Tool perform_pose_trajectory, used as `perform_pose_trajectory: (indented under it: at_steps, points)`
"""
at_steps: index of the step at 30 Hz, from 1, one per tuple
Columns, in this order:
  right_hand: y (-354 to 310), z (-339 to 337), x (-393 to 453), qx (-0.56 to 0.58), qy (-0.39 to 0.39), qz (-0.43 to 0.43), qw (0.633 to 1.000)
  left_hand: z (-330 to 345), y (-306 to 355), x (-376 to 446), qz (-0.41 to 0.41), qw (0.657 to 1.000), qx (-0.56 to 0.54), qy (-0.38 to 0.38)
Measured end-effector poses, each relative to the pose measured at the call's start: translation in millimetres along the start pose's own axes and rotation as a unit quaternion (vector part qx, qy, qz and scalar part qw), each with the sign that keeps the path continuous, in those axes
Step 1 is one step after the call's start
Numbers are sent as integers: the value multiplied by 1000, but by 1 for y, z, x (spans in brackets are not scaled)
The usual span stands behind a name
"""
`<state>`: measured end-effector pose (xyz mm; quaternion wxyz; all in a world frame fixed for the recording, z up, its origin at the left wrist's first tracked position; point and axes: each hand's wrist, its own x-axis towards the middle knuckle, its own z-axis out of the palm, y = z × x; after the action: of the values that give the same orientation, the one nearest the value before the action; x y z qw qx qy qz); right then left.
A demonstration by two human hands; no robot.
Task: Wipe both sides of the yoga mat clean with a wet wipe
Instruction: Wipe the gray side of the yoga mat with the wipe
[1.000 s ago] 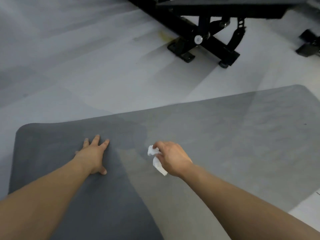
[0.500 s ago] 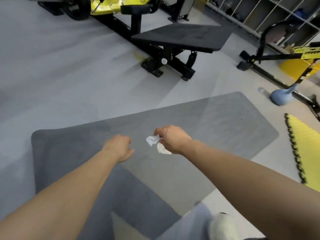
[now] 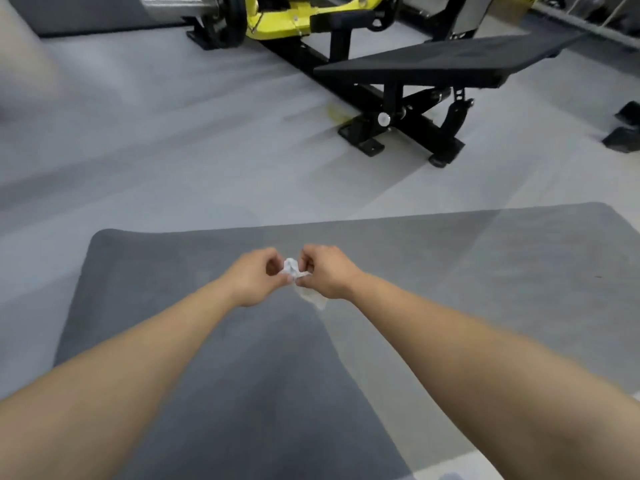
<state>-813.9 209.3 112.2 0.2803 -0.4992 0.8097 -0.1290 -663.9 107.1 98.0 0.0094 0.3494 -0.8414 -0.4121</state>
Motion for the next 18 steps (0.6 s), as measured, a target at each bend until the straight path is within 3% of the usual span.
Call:
perform_pose_trajectory:
  at_steps: [3,7,11,18]
  points:
    - [26,-20,23,18,-25,-23,999,15,27,17,-67,992,-80,73]
    - [66,-31,44,146,-31,-25,988,27,55,43,-148,971,-136,132]
    - [120,-24,53,276,-41,20,960,30,82,64,-195,967,-95,131]
    - [161,-30,61,493,-57,84,864,32,118,83,-219,972,-24,80]
